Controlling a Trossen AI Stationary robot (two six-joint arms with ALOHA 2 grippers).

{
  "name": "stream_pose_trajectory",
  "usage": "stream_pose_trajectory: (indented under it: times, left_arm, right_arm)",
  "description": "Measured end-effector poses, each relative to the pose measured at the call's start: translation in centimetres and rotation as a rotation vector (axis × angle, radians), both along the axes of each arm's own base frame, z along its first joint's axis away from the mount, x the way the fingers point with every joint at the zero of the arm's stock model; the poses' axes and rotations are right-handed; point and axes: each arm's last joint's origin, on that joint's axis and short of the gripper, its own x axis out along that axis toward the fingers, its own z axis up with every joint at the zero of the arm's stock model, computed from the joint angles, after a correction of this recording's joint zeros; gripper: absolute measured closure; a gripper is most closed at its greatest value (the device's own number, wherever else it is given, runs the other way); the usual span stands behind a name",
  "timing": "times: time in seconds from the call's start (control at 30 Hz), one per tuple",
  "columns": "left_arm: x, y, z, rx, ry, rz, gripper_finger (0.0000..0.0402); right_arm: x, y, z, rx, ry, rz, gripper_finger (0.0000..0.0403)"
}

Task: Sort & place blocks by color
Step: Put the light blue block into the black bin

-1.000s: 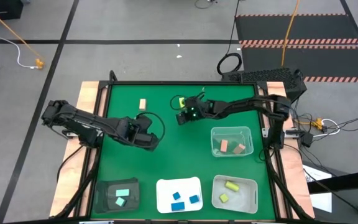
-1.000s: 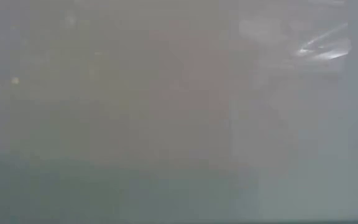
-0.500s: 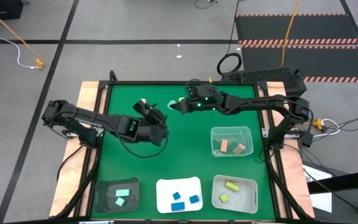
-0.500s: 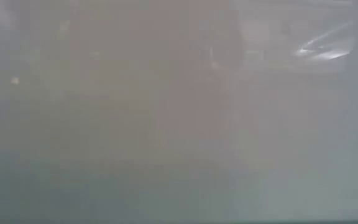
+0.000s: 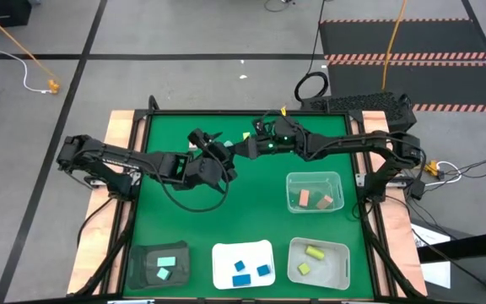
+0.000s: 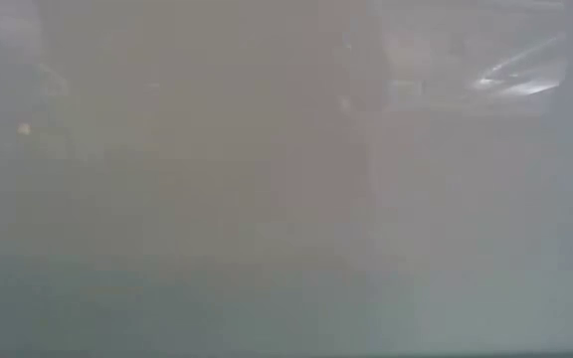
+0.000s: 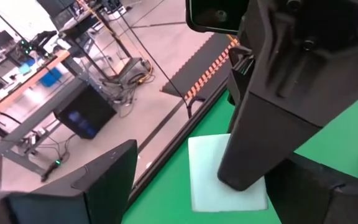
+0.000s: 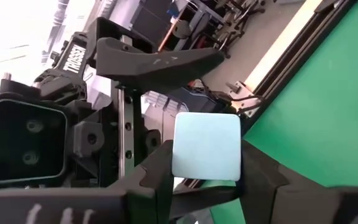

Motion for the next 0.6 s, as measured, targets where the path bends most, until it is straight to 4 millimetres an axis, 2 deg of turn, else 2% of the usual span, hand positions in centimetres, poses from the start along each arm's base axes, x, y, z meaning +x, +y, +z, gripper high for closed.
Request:
stream_pose_trajectory:
  times: [0.43, 0.53, 0.6]
  left_arm:
    - [0.0, -0.5, 0.1, -0.082, -0.072, -0.016, 0.0083]
    - [0.1, -1.0, 0.1, -0.086, -0.080, -0.037, 0.0106]
    - [0.1, -1.3, 0.1, -0.091, -0.086, -0.048, 0.0136]
  right_arm:
    - [-0.1, 0.2, 0.5, -0.017, -0.057, 0.064, 0.0287]
    - [-0.1, 0.3, 0.8, -0.030, -0.076, 0.088, 0.0287]
    - [-0.2, 0.3, 0.9, -0.037, -0.085, 0.092, 0.0287]
